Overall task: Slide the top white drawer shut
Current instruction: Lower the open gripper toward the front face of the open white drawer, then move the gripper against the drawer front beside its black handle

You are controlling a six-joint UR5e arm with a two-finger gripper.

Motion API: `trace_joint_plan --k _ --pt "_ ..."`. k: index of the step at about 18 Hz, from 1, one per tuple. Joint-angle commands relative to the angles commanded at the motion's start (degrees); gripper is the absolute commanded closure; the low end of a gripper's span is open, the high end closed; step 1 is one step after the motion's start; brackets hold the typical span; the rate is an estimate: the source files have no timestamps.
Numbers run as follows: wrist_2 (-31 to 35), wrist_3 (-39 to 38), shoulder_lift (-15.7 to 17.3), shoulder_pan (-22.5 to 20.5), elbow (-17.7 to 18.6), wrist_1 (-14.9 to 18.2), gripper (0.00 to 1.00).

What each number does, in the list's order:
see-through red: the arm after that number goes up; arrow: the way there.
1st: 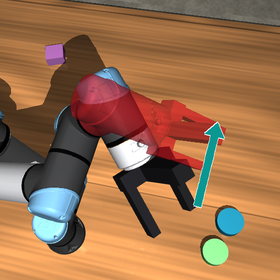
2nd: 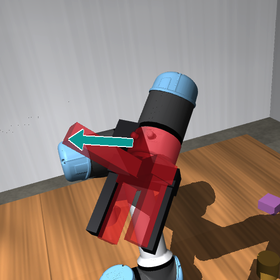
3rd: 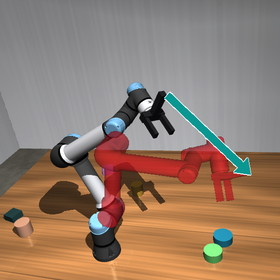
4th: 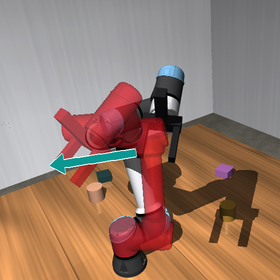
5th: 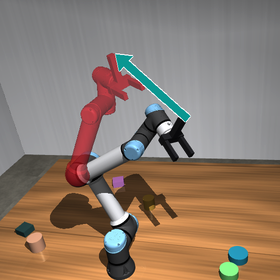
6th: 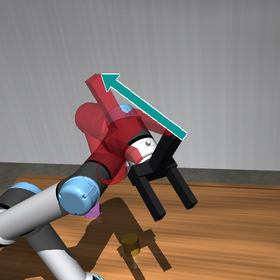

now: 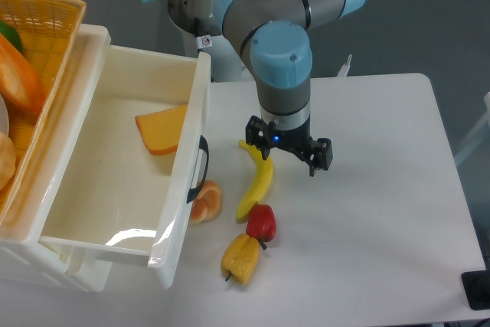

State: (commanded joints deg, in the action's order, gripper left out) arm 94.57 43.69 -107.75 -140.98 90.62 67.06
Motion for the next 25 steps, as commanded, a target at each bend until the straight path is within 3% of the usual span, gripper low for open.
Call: trace_joint_plan --k 7,16,25 --pt "-4.3 -6.0 -2.3 0.7 0.0 0.1 0.0" --pt "-5.0 -5.8 -4.1 1.5 0.2 0.1 0.0" --pt "-12.3 -6.1 -5.4 1.1 0.6 1.4 0.0"
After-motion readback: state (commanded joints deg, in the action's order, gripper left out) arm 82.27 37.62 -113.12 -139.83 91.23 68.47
